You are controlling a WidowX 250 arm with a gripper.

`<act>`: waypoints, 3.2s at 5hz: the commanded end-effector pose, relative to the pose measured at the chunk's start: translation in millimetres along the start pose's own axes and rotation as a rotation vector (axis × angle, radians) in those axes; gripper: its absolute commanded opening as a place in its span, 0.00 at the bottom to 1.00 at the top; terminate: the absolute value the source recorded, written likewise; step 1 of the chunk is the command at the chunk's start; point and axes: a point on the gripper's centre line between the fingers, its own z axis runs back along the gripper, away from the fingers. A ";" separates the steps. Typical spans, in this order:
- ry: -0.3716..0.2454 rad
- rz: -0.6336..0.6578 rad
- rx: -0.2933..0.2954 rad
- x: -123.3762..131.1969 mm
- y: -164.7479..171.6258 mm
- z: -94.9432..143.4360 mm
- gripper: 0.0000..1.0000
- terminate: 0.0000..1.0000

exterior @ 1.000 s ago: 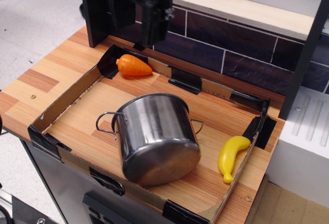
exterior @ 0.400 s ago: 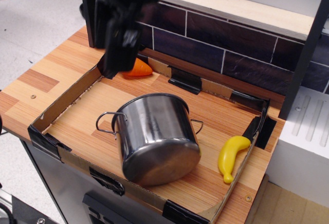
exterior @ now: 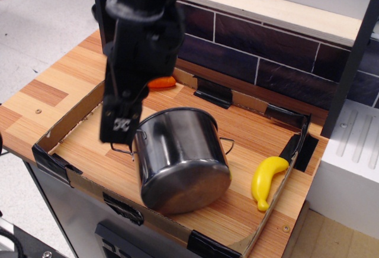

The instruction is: Upright metal pot

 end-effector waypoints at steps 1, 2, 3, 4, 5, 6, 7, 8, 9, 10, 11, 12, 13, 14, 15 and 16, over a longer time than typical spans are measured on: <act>0.029 0.000 0.045 -1.3 17.6 -14.9 1.00 0.00; 0.044 0.004 0.050 -0.1 18.0 -23.1 1.00 0.00; 0.056 0.011 0.068 -1.8 11.6 -29.5 1.00 0.00; 0.066 0.018 0.061 -0.6 11.6 -40.9 0.00 0.00; 0.063 0.027 0.074 2.3 14.3 -44.4 0.00 0.00; 0.021 0.039 0.220 4.7 18.2 -41.7 0.00 0.00; -0.060 0.045 0.347 8.1 27.3 -29.7 0.00 0.00; -0.137 0.040 0.474 7.8 33.4 -11.2 0.00 0.00; -0.214 0.059 0.642 6.6 39.1 2.5 0.00 0.00; -0.299 0.038 0.862 7.1 42.8 5.9 0.00 0.00; -0.301 -0.002 0.912 11.2 51.8 -8.5 0.00 0.00; -0.306 -0.012 0.922 16.3 59.1 -10.2 0.00 0.00; -0.271 -0.036 0.924 19.3 64.4 -17.6 0.00 0.00; -0.246 -0.065 0.907 16.7 63.1 -23.0 0.00 0.00; -0.188 -0.067 0.750 12.0 65.6 -25.6 1.00 0.00; -0.137 -0.067 0.510 5.4 64.8 -24.7 1.00 0.00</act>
